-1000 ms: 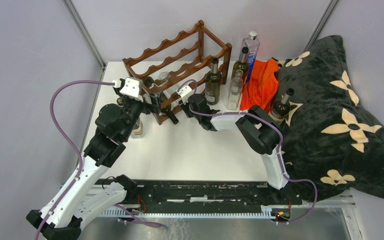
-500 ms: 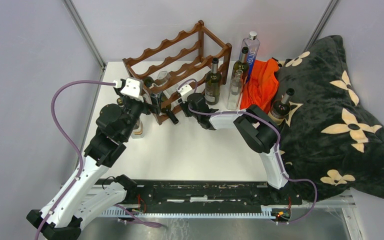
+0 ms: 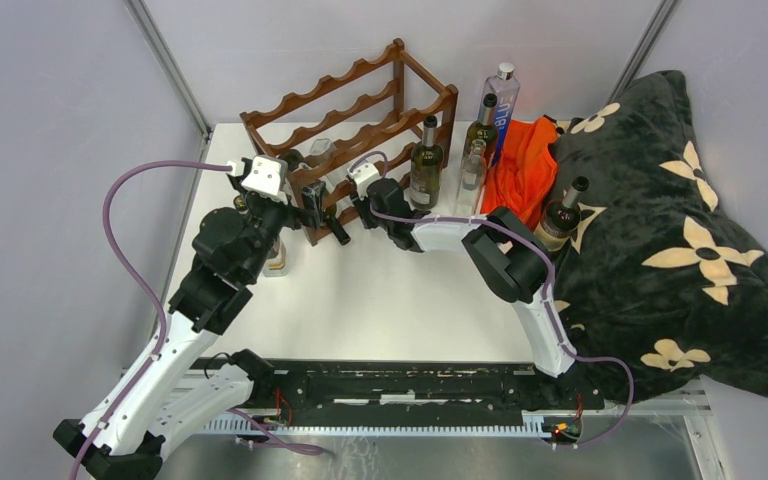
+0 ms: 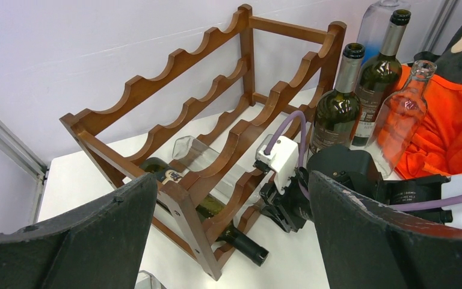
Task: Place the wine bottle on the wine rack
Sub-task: Place the wine bottle in the wine rack.
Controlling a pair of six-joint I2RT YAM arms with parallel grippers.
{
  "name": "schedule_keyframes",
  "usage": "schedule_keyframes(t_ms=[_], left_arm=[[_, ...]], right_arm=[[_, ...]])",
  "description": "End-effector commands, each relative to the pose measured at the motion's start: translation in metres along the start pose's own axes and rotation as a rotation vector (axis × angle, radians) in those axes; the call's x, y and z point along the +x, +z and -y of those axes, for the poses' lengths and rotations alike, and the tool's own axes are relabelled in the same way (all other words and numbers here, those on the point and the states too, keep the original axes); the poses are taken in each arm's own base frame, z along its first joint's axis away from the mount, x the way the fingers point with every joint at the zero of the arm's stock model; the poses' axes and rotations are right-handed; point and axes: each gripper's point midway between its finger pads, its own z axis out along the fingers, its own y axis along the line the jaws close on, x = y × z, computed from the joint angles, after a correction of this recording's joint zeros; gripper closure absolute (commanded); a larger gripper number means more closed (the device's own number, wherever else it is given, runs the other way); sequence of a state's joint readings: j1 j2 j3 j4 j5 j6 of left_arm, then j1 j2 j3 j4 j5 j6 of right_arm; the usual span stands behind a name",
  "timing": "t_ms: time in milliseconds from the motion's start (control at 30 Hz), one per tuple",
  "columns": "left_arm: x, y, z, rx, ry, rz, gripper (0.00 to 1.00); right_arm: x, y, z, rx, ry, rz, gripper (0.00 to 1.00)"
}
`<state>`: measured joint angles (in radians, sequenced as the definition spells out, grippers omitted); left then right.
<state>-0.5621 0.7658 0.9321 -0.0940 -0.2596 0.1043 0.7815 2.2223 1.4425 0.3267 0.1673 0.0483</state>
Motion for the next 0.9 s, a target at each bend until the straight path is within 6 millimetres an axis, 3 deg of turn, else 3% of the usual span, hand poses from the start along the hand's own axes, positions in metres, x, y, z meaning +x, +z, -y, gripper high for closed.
schedule_keyframes(t_ms=[0,133,400,700,867], left_arm=[[-0.018,0.001,-0.003,-0.003,0.022,0.065,0.0],[-0.018,0.001,-0.003,-0.004,0.022,0.067,0.0],[-0.018,0.001,-0.003,-0.005,0.022,0.068,0.0],[-0.02,0.0,-0.003,0.002,0.02,0.07,0.0],[-0.02,0.0,-0.003,0.001,0.019,0.072,0.0]], right_arm=[[-0.003,0.005,-0.015,-0.074,0.02,-0.007,0.88],[-0.005,0.002,-0.021,-0.133,0.056,-0.011,0.85],[-0.028,0.006,-0.021,-0.146,0.027,0.013,0.58],[-0.022,-0.006,-0.017,-0.143,-0.009,-0.028,0.4],[-0.023,-0.009,-0.006,-0.096,-0.016,-0.039,0.39]])
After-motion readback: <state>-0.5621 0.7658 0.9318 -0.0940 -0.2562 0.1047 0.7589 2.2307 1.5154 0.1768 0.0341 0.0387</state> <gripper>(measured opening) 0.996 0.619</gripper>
